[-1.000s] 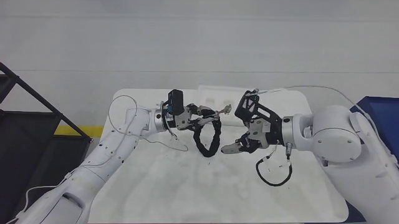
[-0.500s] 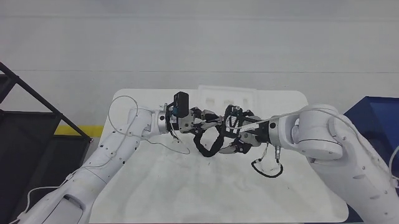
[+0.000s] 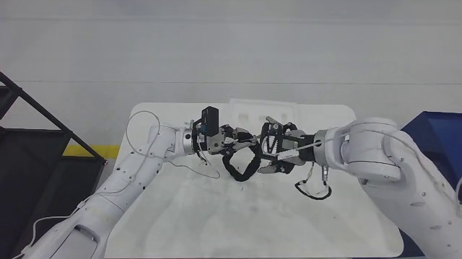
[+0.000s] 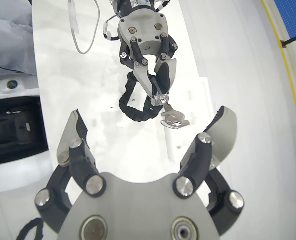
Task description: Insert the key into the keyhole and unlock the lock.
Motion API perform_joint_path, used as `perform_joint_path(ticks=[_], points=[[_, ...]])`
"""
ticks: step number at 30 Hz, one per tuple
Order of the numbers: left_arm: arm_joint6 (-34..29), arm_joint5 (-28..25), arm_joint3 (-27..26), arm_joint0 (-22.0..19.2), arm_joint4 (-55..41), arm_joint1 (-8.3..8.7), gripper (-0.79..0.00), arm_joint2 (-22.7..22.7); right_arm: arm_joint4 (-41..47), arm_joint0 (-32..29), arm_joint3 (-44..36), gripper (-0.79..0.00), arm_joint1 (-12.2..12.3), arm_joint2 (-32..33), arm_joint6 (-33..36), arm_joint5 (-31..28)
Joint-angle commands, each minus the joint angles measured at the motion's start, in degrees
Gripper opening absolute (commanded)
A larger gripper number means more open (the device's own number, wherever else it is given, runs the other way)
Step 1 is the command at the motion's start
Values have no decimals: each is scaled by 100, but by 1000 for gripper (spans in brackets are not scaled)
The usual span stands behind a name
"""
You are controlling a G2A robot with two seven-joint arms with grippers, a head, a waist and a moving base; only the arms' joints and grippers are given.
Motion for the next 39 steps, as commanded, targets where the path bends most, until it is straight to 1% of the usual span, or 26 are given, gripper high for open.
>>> perform_joint_path(ticks=[1, 4, 5, 6, 7, 8, 9, 10, 13, 16, 19, 21, 22, 25, 26, 27, 29, 30, 34, 36, 39], points=[[21, -20, 7, -4, 33, -5, -785, 3, -238, -47, -13, 0, 26, 73, -171, -287], [52, -20, 4, -7, 81, -13, -785, 21, -757, -113, -100, 0, 55, 150, -433, -606], [62, -20, 7, -11, 91, -15, -785, 29, -934, -145, -124, -55, 62, 163, -528, -676], [71, -20, 11, -14, 99, -17, -785, 37, -1085, -184, -136, -145, 68, 172, -637, -719], [79, -20, 16, -18, 105, -19, -785, 44, -1232, -221, -142, -326, 72, 176, -743, -762], [84, -20, 22, -24, 115, -20, -785, 51, -1379, -254, -141, -403, 76, 174, -830, -800], [87, -20, 28, -30, 122, -21, -785, 56, -1533, -280, -147, -409, 79, 163, -904, -836], [93, -20, 28, -33, 128, -22, -785, 65, -1682, -301, -151, -446, 81, 150, -971, -864], [109, -20, 29, -43, 139, -22, -785, 94, -2075, -351, -161, -489, 82, 97, -1174, -909], [122, -20, 28, -52, 142, -20, -785, 120, -2443, -385, -194, -505, 81, 62, -1364, -895], [132, -20, 17, -58, 140, -14, -785, 145, -2847, -446, -199, -523, 83, 7, -1346, -787], [153, -20, 10, -57, 112, -9, -785, 172, -2959, -476, -195, -545, 80, -12, -1381, -687], [152, -20, 15, -61, 98, -4, -785, 185, -2994, -485, -203, -585, 79, -7, -1409, -648], [147, -20, 15, -79, 65, 9, -785, 214, -2997, -532, -233, -637, 83, 28, -1532, -611], [145, -20, 11, -84, 59, 14, -785, 227, -2975, -549, -235, -656, 86, 39, -1552, -630], [145, -20, 10, -89, 51, 18, -785, 236, -2918, -564, -233, -702, 89, 49, -1576, -648], [144, -20, 5, -99, 37, 27, -785, 259, -2789, -581, -226, -730, 94, 74, -1579, -680], [144, -20, 4, -104, 31, 32, -785, 270, -2683, -592, -204, -739, 97, 77, -1558, -704], [133, -20, 10, -125, 5, 45, -785, 316, -2217, -558, -132, -723, 108, 77, -1260, -741], [143, -20, 7, -137, -10, 50, -785, 335, -1871, -537, -83, -785, 108, 73, -1124, -661], [141, -20, 11, -150, -14, 57, -785, 356, -1444, -460, -43, -782, 113, 70, -843, -540]])
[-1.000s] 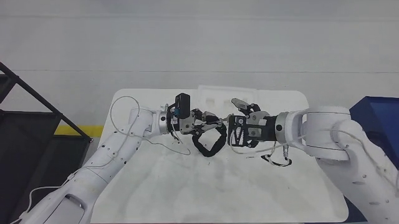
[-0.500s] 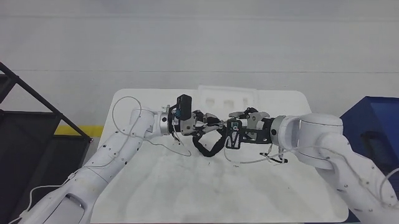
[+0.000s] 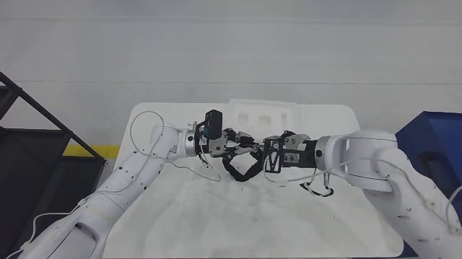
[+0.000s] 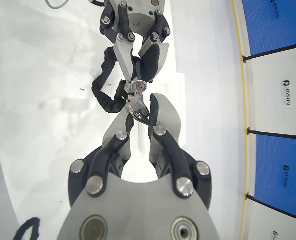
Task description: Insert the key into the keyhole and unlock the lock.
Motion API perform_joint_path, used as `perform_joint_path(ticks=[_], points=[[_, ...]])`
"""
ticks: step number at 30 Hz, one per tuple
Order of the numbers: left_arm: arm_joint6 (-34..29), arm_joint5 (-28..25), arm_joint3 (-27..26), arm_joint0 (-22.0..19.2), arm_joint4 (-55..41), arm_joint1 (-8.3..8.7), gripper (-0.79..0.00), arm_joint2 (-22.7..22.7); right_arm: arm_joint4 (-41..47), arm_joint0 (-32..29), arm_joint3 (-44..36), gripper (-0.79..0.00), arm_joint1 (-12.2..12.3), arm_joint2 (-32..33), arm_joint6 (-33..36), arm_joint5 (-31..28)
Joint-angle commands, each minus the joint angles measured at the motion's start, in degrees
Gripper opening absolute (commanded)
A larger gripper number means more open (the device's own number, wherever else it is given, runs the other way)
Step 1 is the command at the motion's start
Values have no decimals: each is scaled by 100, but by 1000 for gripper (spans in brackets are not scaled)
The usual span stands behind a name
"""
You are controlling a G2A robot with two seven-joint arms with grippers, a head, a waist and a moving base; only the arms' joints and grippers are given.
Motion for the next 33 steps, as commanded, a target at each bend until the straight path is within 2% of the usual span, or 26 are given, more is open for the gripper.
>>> perform_joint_path(ticks=[1, 3, 5, 10, 15, 27, 33], points=[[2, 0, 3, -6, -6, 4, -785, 13, 245, 62, -16, -727, 3, -1, 175, 81], [4, 0, 1, -7, -6, 6, -785, 29, 357, 105, -38, -680, 7, -6, 290, 128], [11, 0, 3, -10, -7, 9, -785, 39, 454, 128, -42, -671, 10, -14, 343, 179], [24, 0, 6, -16, -3, 14, -785, 59, 713, 153, 16, -754, 14, -40, 412, 312], [39, 0, 17, -26, -1, 16, -785, 77, 975, 181, 123, -785, 3, -147, 503, 498], [130, 8, 26, -23, 80, 13, -785, 63, 2366, 60, 494, -785, -25, -28, 776, 2182], [239, 62, 18, 6, 195, 5, -785, 28, 2961, -148, 641, -785, -21, 172, 681, 2896]])
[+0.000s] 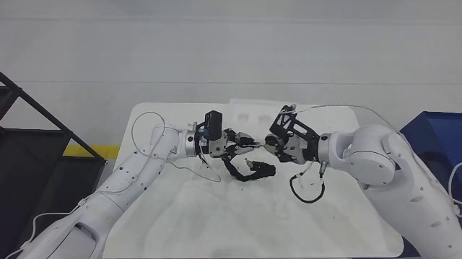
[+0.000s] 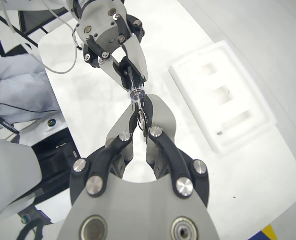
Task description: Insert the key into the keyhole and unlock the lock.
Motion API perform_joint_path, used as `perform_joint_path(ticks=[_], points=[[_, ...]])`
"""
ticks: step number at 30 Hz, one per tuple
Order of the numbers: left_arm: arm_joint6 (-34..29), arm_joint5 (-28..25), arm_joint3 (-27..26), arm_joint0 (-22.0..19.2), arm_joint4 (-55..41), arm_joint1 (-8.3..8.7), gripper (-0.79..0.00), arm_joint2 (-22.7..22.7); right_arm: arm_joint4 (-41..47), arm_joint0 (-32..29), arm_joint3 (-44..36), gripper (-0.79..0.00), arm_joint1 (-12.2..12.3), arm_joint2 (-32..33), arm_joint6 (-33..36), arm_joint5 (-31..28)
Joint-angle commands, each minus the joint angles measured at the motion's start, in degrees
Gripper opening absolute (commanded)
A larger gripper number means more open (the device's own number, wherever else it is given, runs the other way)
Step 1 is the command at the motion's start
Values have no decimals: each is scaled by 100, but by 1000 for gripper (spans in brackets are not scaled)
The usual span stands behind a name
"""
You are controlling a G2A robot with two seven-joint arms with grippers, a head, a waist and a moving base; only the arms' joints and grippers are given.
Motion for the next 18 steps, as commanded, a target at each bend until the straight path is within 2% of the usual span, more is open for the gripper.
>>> perform_joint_path(ticks=[1, 2, 3, 4, 12, 18], points=[[25, 24, 7, 7, 58, -4, -785, -4, 160, -69, 41, -785, 3, 42, -10, 143], [23, 35, 14, 10, 96, -7, -785, 3, 246, -99, 72, -785, 3, 36, 58, 196], [9, 51, 35, 12, 134, -11, -785, 10, 320, -105, 86, -474, 4, 34, 114, 214], [-4, 74, 58, 13, 167, -17, -785, 19, 337, -102, 105, 0, 5, 39, 155, 226], [-282, 287, 362, -13, 400, -97, -785, 157, 452, -210, 116, 0, 50, 260, 216, 161], [-554, -44, 688, -54, 372, -200, -785, 380, 451, -350, 43, 0, 105, 560, 164, 116]])
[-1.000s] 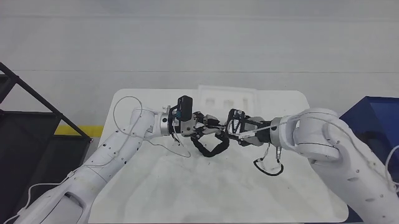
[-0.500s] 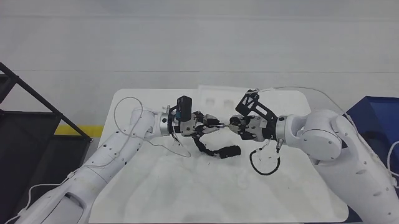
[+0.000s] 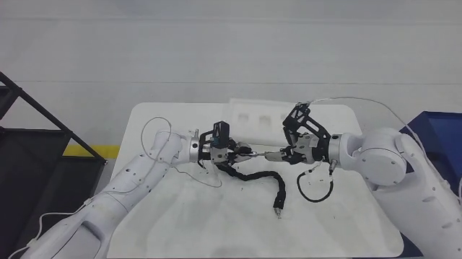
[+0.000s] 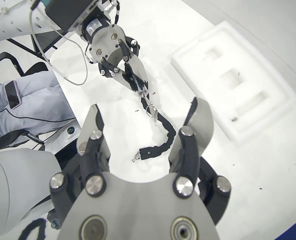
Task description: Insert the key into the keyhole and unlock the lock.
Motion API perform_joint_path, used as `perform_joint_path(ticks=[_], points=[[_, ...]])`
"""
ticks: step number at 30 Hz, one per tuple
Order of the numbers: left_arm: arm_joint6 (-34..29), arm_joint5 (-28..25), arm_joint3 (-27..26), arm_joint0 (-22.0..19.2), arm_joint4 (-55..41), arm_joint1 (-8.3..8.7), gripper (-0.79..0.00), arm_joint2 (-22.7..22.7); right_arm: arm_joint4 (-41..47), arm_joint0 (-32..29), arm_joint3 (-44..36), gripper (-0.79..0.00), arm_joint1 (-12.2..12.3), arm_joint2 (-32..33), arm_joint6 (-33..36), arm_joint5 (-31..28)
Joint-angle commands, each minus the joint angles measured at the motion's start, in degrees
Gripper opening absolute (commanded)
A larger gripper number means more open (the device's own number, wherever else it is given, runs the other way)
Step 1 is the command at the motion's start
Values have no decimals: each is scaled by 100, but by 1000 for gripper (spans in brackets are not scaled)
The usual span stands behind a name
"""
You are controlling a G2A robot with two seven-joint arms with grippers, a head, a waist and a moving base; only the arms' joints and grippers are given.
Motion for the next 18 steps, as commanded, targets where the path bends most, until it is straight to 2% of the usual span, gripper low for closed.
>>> perform_joint_path(ticks=[1, 2, 3, 4, 5, 11, 18], points=[[-128, -89, 130, -14, -25, -42, -785, 106, -5, -47, -20, 0, 18, 98, -13, -17], [-230, -89, 197, -14, -42, -62, -785, 203, -16, -68, -30, 0, 27, 140, -16, -31], [-305, -89, 238, -45, -79, -80, -573, 290, -20, -88, -42, 0, 34, 175, -22, -56], [-357, -89, 290, -73, -150, -96, -89, 372, -31, -106, -45, 0, 42, 207, -26, -91], [-416, -89, 358, -101, -252, -110, 0, 459, -31, -119, -55, 0, 47, 227, -30, -161], [-522, -89, 550, -418, -927, -124, 0, 798, 185, -78, 168, 0, 53, 235, -128, -733], [-544, -89, 729, -1148, -1722, 37, 0, 1025, 272, 391, 1105, 0, -40, -21, -866, -1960]])
